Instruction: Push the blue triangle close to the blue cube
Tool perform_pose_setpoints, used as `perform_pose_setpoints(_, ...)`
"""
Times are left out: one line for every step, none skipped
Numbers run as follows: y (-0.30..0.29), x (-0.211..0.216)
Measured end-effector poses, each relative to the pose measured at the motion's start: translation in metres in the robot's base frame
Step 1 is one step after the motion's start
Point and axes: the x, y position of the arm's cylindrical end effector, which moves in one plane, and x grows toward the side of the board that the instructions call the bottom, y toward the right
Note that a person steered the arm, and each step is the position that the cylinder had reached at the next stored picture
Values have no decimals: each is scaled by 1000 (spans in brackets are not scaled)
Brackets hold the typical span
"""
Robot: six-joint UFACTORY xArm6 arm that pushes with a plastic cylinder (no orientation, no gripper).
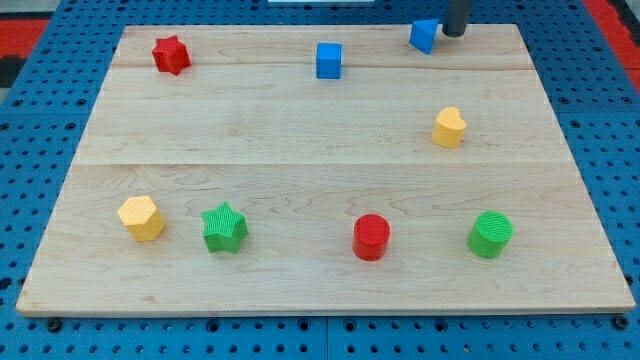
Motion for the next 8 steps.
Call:
perform_pose_setpoints(-81,34)
perform_pose_setpoints(-157,46)
perform_pose_setpoints(-106,27)
perform_pose_setpoints(-83,39)
perform_pose_setpoints(-76,62)
perform_pose_setpoints(-89,12)
perform_pose_setpoints(-97,-10)
perform_pose_setpoints(-131,-9)
